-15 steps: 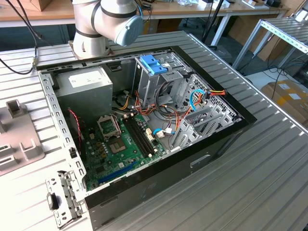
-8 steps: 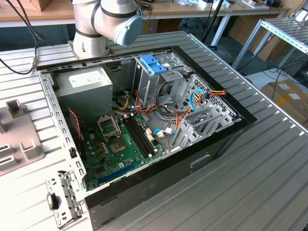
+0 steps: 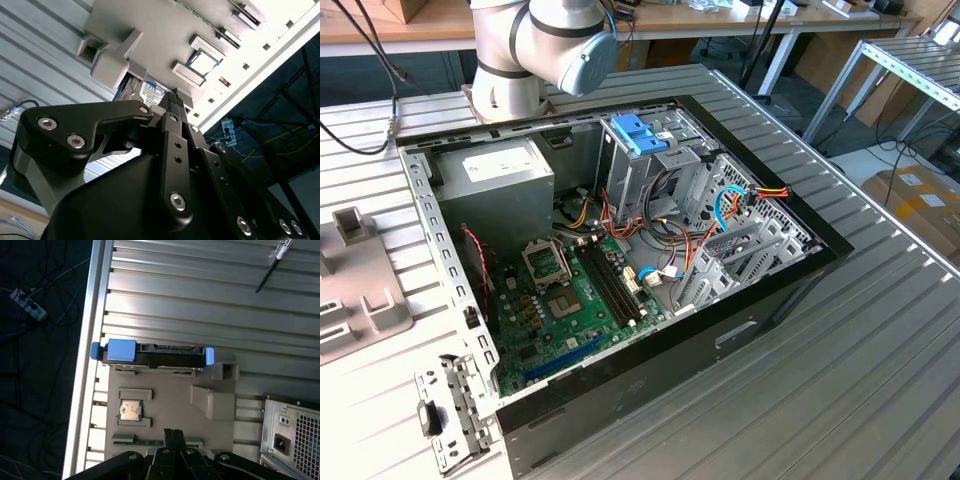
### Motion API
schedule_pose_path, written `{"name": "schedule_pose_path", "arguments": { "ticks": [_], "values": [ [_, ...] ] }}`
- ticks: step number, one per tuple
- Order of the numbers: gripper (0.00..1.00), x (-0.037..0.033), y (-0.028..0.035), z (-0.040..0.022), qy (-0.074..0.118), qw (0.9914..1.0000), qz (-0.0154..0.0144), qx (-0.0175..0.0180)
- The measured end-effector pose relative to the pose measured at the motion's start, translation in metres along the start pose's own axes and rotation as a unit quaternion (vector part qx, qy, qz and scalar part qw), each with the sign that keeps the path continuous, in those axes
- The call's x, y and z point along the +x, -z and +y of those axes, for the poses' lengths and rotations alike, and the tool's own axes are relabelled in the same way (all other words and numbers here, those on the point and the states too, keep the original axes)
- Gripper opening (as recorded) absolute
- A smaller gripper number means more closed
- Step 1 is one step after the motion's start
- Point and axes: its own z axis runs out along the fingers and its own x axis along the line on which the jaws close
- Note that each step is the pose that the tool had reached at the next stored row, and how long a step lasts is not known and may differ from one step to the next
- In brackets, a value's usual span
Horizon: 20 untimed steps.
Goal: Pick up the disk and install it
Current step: 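Pick up the disk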
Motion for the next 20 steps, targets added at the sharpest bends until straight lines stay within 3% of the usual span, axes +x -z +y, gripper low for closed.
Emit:
{"name": "schedule_pose_path", "arguments": {
  "ticks": [9,17,20],
  "values": [
    [0.11,-0.0006,0.0000,-0.0001,0.040,0.99922,0.0016,-0.0009],
    [0.11,-0.0012,-0.0001,-0.0002,0.068,0.99770,0.0027,-0.0015],
    [0.11,-0.0014,-0.0001,-0.0002,0.082,0.99662,0.0033,-0.0019]
  ]
}}
